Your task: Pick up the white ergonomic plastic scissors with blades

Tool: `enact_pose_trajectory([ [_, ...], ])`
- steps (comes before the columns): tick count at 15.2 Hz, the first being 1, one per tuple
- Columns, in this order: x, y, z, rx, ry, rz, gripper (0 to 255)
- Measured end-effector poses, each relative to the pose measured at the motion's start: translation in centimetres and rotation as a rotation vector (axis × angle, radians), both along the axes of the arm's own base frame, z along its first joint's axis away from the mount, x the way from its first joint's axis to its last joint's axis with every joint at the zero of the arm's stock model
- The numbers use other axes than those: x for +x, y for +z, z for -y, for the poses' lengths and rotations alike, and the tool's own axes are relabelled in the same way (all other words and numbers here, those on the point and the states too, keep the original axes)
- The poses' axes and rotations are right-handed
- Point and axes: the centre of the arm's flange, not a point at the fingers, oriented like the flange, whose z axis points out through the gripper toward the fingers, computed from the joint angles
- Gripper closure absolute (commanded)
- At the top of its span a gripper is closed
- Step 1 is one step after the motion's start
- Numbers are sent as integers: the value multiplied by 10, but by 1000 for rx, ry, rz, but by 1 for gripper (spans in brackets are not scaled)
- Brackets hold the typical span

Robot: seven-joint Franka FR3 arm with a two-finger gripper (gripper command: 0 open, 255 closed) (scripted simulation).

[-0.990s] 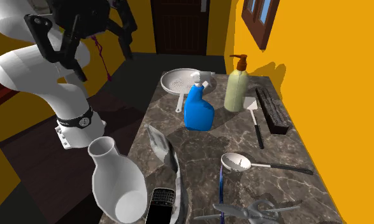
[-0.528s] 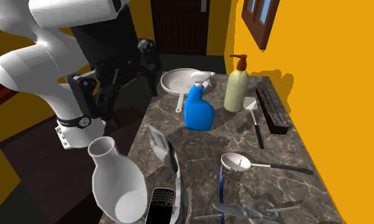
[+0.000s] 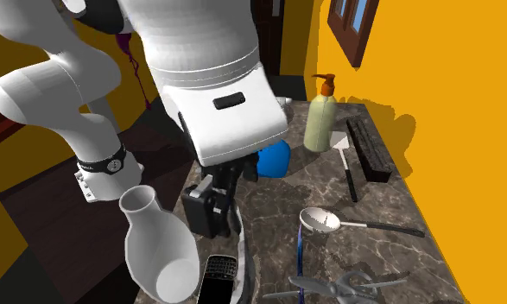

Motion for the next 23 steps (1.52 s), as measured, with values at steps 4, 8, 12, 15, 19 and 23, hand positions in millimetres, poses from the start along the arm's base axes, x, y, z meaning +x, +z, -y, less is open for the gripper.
enact_pose_trajectory([
  [4, 41, -33, -7, -3, 89, -1, 0],
  [8, 82, -69, -20, -7, 179, -3, 0],
  [12, 122, -98, -35, -10, 269, -5, 0],
  [15, 146, -121, -50, -13, 328, -6, 0],
  [19, 153, -143, -53, -12, 343, -6, 0],
  [23, 154, -164, -52, -12, 344, -6, 0],
])
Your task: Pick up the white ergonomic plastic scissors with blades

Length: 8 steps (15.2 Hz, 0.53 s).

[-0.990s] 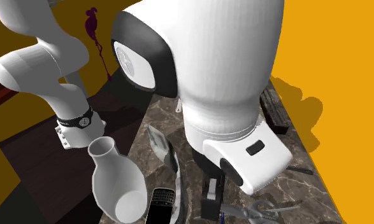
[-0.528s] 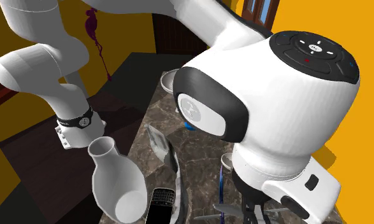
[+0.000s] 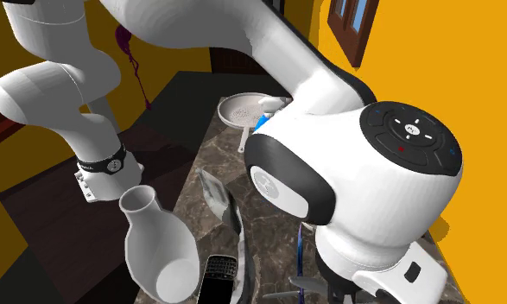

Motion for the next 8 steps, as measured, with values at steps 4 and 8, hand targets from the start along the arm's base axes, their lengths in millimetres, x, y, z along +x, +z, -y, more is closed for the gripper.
enact_pose_trajectory([
  [4, 0, -3, 0, 0, 0, 1, 255],
  [8, 0, -3, 0, 0, 0, 1, 255],
])
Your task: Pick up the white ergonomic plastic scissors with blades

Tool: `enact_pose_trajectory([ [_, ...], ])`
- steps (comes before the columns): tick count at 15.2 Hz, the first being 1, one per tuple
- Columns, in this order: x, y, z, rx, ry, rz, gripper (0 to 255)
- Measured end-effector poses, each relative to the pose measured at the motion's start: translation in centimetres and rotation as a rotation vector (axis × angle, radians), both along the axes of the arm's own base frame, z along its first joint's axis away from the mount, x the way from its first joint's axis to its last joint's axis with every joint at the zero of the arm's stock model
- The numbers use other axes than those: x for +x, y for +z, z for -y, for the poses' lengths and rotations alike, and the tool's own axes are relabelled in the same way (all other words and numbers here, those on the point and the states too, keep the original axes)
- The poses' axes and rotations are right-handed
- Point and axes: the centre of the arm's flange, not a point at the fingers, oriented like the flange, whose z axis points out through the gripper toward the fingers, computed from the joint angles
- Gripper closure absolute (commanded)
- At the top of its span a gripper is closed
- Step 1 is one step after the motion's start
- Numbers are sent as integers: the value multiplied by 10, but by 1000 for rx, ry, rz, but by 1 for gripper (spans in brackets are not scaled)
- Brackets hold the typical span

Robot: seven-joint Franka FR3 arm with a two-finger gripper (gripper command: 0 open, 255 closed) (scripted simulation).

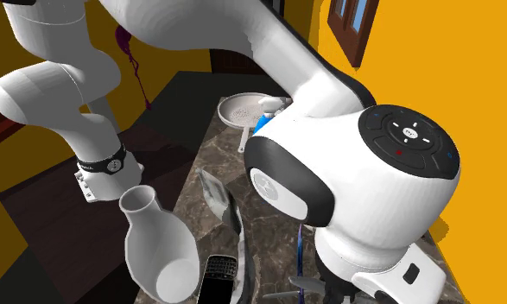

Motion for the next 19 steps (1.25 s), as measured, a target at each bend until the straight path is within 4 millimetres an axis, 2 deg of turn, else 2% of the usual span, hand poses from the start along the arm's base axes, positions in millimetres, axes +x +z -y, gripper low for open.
enact_pose_trajectory([
  [4, 0, 2, -1, 0, 0, 0, 255],
  [19, 0, 76, 0, 0, 0, 0, 255],
])
